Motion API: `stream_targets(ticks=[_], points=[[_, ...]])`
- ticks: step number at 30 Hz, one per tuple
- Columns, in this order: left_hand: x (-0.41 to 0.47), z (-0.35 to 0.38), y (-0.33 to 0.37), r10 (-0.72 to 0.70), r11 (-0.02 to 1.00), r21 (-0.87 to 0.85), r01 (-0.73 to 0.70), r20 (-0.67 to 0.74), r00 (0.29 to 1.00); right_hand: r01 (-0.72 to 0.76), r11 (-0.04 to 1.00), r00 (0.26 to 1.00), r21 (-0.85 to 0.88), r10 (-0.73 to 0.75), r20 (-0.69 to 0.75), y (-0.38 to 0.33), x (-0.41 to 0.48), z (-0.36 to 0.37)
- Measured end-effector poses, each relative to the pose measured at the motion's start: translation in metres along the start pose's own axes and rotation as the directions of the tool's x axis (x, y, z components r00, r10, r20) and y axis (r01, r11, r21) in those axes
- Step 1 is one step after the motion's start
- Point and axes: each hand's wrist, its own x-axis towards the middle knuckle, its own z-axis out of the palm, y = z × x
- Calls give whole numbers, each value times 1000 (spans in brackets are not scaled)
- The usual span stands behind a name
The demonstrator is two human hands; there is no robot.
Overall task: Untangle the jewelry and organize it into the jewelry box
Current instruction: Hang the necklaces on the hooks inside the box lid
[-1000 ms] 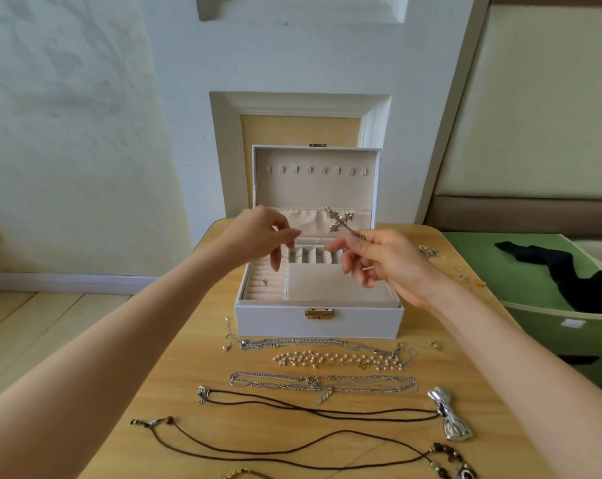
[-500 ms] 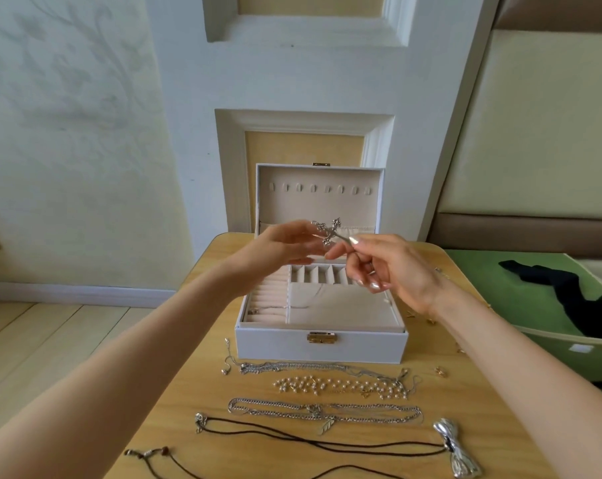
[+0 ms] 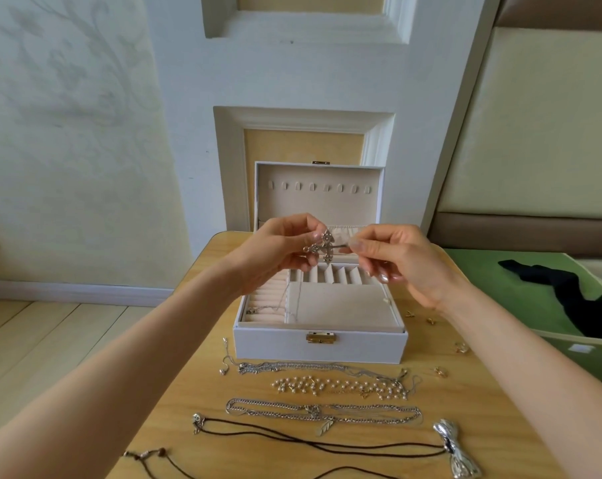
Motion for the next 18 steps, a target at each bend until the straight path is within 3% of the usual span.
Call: stream_targets(ticks=[7, 18], points=[[-3, -3, 10, 30, 995, -100, -31, -17, 999, 23, 999, 1000, 26, -23, -18, -5, -6, -3], [-16, 13, 27, 224, 931, 288, -224, 33, 974, 36, 999, 999, 26, -35, -38, -12, -16, -3]])
